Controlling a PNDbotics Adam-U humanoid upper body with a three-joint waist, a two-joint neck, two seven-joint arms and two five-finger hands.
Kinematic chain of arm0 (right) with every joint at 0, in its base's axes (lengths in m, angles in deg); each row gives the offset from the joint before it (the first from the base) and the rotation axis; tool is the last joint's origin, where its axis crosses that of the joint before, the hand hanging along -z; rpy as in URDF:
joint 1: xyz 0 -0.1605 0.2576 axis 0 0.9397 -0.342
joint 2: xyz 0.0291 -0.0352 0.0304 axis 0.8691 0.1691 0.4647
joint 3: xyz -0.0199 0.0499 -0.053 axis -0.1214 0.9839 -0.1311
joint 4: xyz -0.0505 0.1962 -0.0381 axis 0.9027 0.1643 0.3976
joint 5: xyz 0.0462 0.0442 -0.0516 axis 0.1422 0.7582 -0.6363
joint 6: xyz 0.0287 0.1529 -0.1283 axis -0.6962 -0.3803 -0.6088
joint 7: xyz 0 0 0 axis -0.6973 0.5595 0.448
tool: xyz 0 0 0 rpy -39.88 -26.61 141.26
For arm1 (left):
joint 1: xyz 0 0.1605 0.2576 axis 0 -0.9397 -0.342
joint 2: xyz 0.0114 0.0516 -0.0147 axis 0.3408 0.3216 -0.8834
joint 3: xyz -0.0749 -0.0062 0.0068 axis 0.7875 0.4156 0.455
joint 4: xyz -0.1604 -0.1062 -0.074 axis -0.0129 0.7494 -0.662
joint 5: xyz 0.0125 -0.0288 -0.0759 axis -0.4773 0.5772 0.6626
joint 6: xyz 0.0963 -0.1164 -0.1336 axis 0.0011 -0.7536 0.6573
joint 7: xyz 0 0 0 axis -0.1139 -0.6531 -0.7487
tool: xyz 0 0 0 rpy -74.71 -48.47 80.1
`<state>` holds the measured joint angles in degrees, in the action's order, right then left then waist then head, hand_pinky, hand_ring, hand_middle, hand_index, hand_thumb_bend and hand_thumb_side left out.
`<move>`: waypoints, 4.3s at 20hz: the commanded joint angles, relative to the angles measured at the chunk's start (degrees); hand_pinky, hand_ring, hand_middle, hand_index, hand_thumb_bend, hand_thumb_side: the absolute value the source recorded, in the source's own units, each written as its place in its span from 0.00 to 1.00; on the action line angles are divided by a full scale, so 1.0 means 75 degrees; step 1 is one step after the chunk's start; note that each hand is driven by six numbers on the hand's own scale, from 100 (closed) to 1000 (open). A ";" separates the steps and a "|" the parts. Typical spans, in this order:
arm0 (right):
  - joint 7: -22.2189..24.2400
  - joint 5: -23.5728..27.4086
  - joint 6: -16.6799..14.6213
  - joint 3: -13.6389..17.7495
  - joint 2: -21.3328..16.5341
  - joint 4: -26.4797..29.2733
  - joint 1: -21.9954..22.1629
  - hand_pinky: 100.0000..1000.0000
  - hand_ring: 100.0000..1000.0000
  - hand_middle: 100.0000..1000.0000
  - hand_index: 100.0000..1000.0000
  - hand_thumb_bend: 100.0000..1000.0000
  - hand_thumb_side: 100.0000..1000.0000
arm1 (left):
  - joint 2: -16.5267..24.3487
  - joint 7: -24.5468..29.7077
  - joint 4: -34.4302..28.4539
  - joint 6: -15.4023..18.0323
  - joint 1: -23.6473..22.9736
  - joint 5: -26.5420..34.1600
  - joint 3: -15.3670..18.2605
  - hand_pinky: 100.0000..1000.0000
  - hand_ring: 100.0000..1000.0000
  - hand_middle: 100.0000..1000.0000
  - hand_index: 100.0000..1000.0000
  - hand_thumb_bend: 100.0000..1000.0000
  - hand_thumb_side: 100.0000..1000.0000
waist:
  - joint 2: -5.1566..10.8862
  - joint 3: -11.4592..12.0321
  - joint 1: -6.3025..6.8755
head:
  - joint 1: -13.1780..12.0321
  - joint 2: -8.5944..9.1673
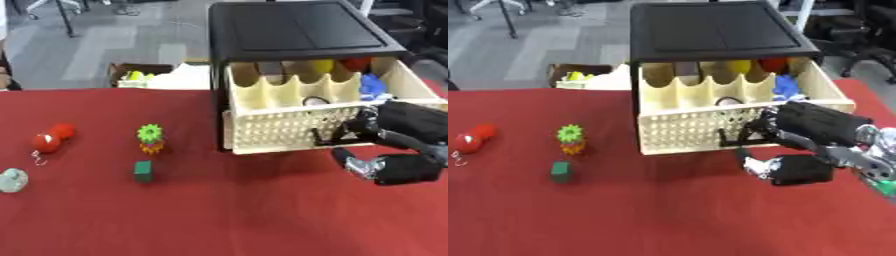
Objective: Pick up objects from table and place into drawer.
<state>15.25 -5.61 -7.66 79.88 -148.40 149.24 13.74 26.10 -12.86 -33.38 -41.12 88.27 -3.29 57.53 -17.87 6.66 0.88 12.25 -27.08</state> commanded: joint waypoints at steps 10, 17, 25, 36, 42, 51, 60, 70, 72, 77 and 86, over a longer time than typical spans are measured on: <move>-0.0115 -0.0190 -0.0312 0.0039 -0.0200 0.0139 -0.0060 0.00 0.00 0.00 0.83 0.00 1.00 | 0.0087 0.0004 -0.0098 0.0006 0.0080 0.0014 0.0047 0.63 0.73 0.73 0.80 0.00 0.95 | 0.0150 -0.0007 -0.0040 | 0.0006 0.0084; -0.0123 -0.0066 -0.0370 0.0136 -0.0204 0.0139 -0.0107 0.00 0.00 0.00 0.83 0.00 1.00 | 0.0091 0.0006 -0.0098 0.0005 0.0076 0.0010 0.0055 0.63 0.73 0.73 0.79 0.00 0.95 | 0.0153 -0.0024 -0.0047 | -0.0001 0.0066; -0.0111 0.0108 -0.0283 0.0240 -0.0222 0.0139 -0.0286 0.00 0.00 0.00 0.81 0.00 1.00 | 0.0092 0.0007 -0.0098 0.0000 0.0065 0.0008 0.0053 0.63 0.73 0.73 0.79 0.00 0.95 | 0.0168 -0.0065 -0.0054 | -0.0007 0.0035; -0.0168 0.0295 -0.0307 0.0405 -0.0236 0.0139 -0.0255 0.00 0.00 0.00 0.80 0.00 1.00 | 0.0092 -0.0003 -0.0098 -0.0002 0.0058 0.0005 0.0064 0.63 0.73 0.73 0.79 0.00 0.95 | 0.0177 -0.0097 -0.0050 | -0.0033 0.0027; -0.0108 0.0352 -0.0291 0.0438 -0.0218 0.0139 -0.0158 0.00 0.00 0.00 0.81 0.00 1.00 | 0.0087 -0.0004 -0.0098 -0.0003 0.0061 0.0003 0.0064 0.63 0.73 0.73 0.79 0.00 0.95 | 0.0163 -0.0109 -0.0045 | -0.0035 0.0018; -0.0146 0.0408 -0.0544 0.0462 -0.0207 0.0139 -0.0032 0.00 0.00 0.00 0.83 0.00 1.00 | 0.0094 -0.0001 -0.0098 0.0003 0.0073 0.0001 0.0063 0.63 0.73 0.73 0.79 0.00 0.95 | 0.0154 -0.0116 -0.0031 | -0.0051 0.0001; 0.0328 -0.0106 -0.0753 0.0481 -0.0473 0.0139 -0.0019 0.00 0.00 0.00 0.86 0.00 1.00 | 0.0118 -0.0011 -0.0098 0.0018 0.0078 0.0016 0.0065 0.63 0.73 0.73 0.78 0.00 0.95 | 0.0170 -0.0111 -0.0033 | -0.0048 -0.0047; 0.0302 0.0053 -0.0566 0.0362 -0.0641 0.0139 -0.0082 0.00 0.00 0.00 0.83 0.00 1.00 | 0.0139 -0.0040 -0.0098 -0.0003 0.0080 0.0015 0.0065 0.63 0.73 0.73 0.78 0.00 0.95 | 0.0215 -0.0145 -0.0081 | -0.0033 -0.0087; 0.0253 0.0135 -0.0559 0.0406 -0.0659 0.0139 -0.0072 0.00 0.00 0.00 0.83 0.00 1.00 | 0.0146 -0.0051 -0.0098 -0.0006 0.0074 0.0016 0.0070 0.63 0.73 0.73 0.78 0.00 0.95 | 0.0231 -0.0161 -0.0087 | -0.0046 -0.0102; 0.0195 0.0389 -0.0664 0.0461 -0.0706 0.0139 0.0002 0.00 0.00 0.00 0.83 0.00 1.00 | 0.0152 -0.0061 -0.0098 -0.0014 0.0070 0.0022 0.0077 0.63 0.73 0.73 0.78 0.00 0.95 | 0.0256 -0.0214 -0.0110 | -0.0068 -0.0119; 0.0297 0.0675 -0.0703 0.0494 -0.0805 0.0139 0.0078 0.00 0.00 0.00 0.83 0.00 1.00 | 0.0165 -0.0072 -0.0098 -0.0026 0.0071 0.0023 0.0084 0.63 0.73 0.73 0.78 0.00 0.95 | 0.0272 -0.0265 -0.0145 | -0.0099 -0.0144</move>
<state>17.44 -1.22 -13.00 82.50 -151.99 149.34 14.59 26.13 -13.23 -33.38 -41.32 88.27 -3.26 57.57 -16.99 4.72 -0.12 11.66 -28.14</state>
